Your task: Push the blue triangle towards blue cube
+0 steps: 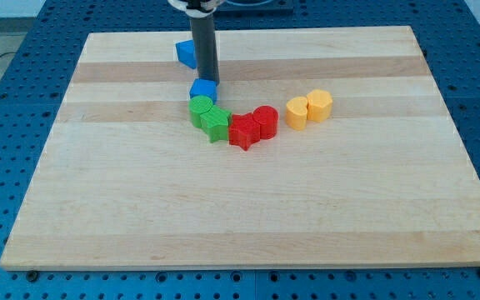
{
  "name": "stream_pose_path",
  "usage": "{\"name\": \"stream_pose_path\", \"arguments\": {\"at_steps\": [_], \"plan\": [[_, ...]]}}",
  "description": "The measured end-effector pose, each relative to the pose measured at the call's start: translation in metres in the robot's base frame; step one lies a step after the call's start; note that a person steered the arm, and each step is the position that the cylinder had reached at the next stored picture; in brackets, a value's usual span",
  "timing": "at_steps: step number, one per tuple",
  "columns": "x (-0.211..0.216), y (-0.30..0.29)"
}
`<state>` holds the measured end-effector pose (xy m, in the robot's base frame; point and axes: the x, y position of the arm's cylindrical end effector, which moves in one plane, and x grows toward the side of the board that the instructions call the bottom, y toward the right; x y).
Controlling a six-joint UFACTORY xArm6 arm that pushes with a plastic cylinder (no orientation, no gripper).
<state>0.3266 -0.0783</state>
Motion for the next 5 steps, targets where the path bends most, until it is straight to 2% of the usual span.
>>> {"name": "stream_pose_path", "arguments": {"at_steps": [1,2,4,5], "plan": [[0.000,-0.052],[-0.017,-0.088],[-0.111,-0.085],[-0.114,-0.046]]}}
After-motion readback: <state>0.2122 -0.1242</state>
